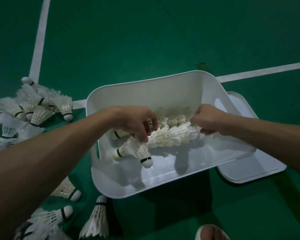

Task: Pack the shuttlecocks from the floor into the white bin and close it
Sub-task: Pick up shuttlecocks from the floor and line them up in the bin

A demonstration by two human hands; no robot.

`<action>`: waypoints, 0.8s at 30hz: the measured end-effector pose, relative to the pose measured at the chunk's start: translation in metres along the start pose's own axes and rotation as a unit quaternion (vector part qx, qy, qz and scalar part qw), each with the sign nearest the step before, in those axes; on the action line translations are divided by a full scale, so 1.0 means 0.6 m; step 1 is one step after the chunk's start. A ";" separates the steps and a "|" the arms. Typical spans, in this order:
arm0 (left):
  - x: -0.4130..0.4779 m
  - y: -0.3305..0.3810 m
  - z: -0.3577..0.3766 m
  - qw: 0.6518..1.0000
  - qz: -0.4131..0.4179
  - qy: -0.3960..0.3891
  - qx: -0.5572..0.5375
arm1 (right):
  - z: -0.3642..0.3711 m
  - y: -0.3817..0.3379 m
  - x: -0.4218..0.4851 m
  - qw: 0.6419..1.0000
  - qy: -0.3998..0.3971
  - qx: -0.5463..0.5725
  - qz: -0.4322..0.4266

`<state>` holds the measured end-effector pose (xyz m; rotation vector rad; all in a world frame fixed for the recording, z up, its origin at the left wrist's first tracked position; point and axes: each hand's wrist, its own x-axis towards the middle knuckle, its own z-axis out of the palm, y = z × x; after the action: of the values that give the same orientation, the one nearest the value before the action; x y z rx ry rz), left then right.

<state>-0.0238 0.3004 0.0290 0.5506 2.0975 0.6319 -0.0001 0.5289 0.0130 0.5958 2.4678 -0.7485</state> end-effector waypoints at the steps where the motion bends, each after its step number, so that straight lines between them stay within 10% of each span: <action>1: -0.006 0.001 -0.001 1.000 0.011 0.024 0.013 | -0.001 -0.004 -0.011 0.999 0.022 -0.036 -0.031; 12: -0.057 0.037 0.010 0.979 0.136 0.146 0.031 | 0.032 -0.074 -0.101 0.929 -0.264 0.215 -0.145; 20: -0.070 0.026 0.017 0.963 0.089 0.252 0.040 | 0.031 -0.075 -0.114 0.929 -0.236 0.266 -0.099; 24: -0.071 0.014 0.034 0.978 0.000 0.181 -0.106 | 0.039 -0.083 -0.113 0.918 -0.203 0.328 -0.092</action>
<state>0.0172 0.2866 0.0500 0.3323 2.3258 1.0031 0.0342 0.4596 0.0536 0.3741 1.8741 -1.6231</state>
